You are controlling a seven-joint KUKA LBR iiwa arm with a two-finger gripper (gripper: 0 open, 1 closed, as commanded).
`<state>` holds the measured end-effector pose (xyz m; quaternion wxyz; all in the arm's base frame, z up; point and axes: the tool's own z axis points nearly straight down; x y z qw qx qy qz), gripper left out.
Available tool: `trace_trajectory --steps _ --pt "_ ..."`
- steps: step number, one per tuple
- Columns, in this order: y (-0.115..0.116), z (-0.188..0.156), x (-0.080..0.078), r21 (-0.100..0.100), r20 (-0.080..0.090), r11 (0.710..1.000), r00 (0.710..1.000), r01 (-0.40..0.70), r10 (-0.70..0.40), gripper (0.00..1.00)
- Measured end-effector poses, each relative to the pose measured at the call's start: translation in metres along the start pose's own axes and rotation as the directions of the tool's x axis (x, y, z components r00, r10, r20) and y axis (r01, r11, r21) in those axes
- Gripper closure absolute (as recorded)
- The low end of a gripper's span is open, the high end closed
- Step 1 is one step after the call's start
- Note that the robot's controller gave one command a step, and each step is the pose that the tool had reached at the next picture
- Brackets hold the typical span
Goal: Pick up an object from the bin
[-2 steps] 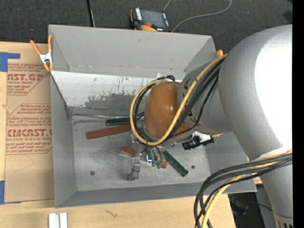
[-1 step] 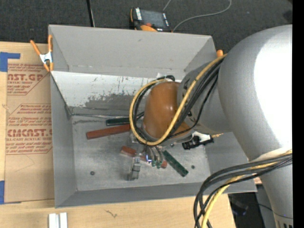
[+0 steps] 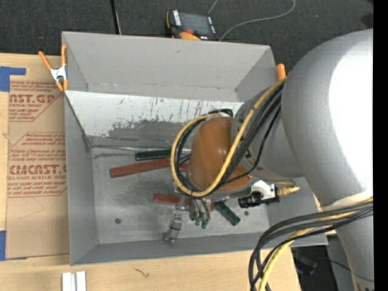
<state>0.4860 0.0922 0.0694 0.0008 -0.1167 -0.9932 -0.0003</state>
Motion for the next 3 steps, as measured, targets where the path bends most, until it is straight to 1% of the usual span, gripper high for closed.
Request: trace_trajectory --steps 1,2,3 --pt "0.000 0.000 0.000 0.000 0.000 1.000 1.000 0.001 -0.001 1.00" --pt "0.001 -0.019 0.000 -0.001 0.002 1.000 1.000 0.000 0.000 1.00" --pt "0.002 -0.124 -0.002 -0.004 0.009 1.000 1.000 0.001 -0.001 1.00"
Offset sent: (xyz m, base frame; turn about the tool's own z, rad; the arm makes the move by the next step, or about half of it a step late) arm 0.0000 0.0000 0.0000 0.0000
